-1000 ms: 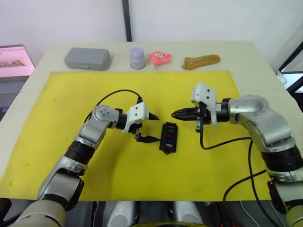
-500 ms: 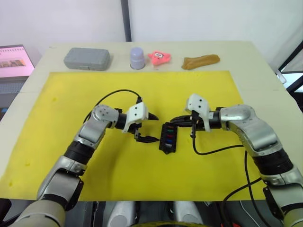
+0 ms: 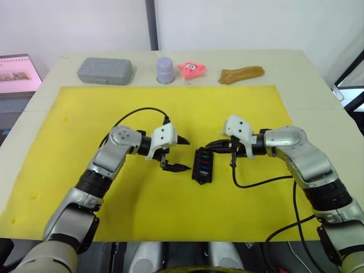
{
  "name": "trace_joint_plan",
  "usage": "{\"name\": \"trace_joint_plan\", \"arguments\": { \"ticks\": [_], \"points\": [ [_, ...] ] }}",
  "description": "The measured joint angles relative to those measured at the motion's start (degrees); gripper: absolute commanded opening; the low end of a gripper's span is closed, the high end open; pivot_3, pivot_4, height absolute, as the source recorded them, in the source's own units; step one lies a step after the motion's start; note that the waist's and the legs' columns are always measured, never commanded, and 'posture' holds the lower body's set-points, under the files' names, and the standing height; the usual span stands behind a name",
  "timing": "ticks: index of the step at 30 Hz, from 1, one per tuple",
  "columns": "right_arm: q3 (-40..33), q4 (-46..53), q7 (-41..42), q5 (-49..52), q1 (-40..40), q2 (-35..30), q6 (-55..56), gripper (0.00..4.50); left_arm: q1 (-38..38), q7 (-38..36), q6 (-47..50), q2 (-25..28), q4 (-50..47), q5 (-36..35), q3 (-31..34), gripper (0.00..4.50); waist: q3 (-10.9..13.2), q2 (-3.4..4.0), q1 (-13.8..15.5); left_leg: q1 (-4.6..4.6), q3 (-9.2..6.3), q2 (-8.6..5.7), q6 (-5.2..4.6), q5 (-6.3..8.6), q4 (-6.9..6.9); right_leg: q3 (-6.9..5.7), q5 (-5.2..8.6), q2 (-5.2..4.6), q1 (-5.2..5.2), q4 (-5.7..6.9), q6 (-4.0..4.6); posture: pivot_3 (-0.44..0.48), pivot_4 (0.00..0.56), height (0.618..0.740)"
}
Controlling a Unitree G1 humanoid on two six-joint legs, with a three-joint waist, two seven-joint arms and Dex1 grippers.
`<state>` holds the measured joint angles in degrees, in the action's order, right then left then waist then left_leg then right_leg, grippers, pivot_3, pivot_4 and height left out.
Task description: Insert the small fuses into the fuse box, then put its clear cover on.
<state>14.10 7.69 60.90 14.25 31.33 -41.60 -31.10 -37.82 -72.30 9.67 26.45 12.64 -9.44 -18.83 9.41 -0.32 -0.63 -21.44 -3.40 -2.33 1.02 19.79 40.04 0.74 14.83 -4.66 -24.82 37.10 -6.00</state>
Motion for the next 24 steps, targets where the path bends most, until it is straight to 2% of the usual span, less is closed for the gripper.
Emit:
{"name": "trace_joint_plan", "arguments": {
  "ticks": [13,20,24],
  "points": [
    [0.2,0.2,0.3,-1.4,0.7,0.1,-1.1,0.03,1.1,0.1,0.1,0.5,-1.6,-0.1,0.1,4.50,0.0,0.01,0.0,0.03,-0.01,0.00,0.00,0.00,0.01,0.00,0.00,0.00,0.04,0.00,0.00,0.000,0.150,0.740],
    [-1.1,2.3,0.9,2.8,1.5,0.2,-6.6,0.03,1.2,-0.1,0.3,1.4,-2.0,-0.5,0.6,4.50,0.0,0.01,0.0,0.00,-0.02,0.01,0.00,0.00,0.00,0.00,0.00,0.00,0.01,-0.01,0.00,0.000,0.150,0.740],
    [-3.9,6.5,1.6,7.1,3.0,-0.6,-10.9,0.03,2.5,-0.5,2.1,3.6,-4.6,-2.0,2.3,4.50,0.0,0.02,0.0,-0.03,-0.03,0.02,0.00,0.00,-0.01,0.00,0.00,0.00,-0.04,0.00,0.00,0.000,0.150,0.740]
  ]
}}
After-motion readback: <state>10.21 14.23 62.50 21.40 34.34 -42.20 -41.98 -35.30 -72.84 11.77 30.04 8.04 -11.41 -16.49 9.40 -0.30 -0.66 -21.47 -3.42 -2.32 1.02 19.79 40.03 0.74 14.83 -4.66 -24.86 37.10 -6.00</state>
